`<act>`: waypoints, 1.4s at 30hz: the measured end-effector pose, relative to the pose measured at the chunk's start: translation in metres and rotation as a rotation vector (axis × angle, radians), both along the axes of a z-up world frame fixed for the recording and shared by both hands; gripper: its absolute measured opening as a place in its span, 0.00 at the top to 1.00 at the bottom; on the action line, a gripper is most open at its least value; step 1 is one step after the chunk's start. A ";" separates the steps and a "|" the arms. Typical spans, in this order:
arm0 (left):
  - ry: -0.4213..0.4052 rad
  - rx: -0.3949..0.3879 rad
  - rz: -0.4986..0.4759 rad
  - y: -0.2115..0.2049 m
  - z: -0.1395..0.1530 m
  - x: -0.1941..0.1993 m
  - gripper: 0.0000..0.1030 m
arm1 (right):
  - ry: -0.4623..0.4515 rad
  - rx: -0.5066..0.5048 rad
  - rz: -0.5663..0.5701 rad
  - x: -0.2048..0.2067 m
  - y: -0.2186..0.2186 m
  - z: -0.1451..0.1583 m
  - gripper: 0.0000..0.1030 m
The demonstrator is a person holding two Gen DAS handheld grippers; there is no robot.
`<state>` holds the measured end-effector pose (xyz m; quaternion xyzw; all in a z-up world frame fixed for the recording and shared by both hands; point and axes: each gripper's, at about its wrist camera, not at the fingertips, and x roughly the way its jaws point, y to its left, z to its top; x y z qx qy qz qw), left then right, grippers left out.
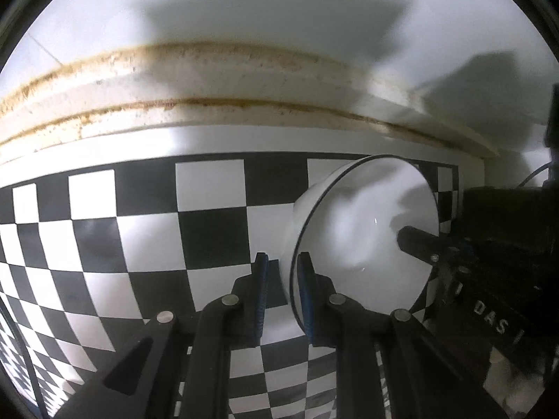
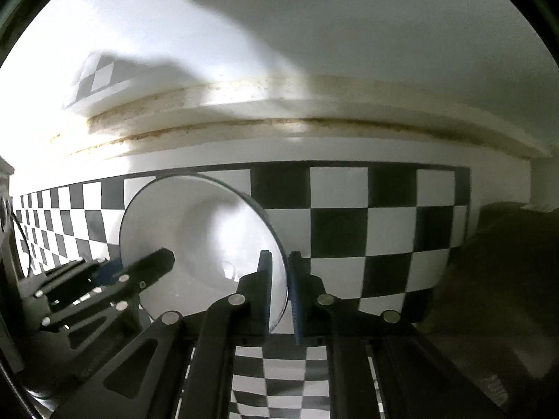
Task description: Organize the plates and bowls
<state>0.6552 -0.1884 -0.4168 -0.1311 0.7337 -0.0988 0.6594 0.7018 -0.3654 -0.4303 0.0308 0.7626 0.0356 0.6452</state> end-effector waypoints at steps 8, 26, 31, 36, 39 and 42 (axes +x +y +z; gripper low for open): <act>-0.028 0.006 -0.024 0.002 0.005 -0.002 0.86 | -0.021 0.011 -0.028 0.002 -0.004 -0.011 0.93; -0.117 0.052 -0.061 -0.006 0.035 -0.013 0.86 | -0.070 0.050 -0.030 -0.017 -0.009 0.017 0.94; -0.149 0.050 -0.070 0.001 0.056 -0.027 0.86 | -0.108 0.058 -0.019 -0.033 -0.004 0.045 0.94; -0.182 0.058 -0.092 0.004 0.079 -0.049 0.86 | -0.152 0.067 -0.014 -0.056 0.006 0.075 0.94; -0.200 0.063 -0.111 0.006 0.092 -0.069 0.86 | -0.171 0.073 -0.017 -0.074 0.007 0.092 0.94; -0.209 0.070 -0.140 0.008 0.102 -0.093 0.86 | -0.188 0.088 -0.030 -0.101 0.015 0.103 0.94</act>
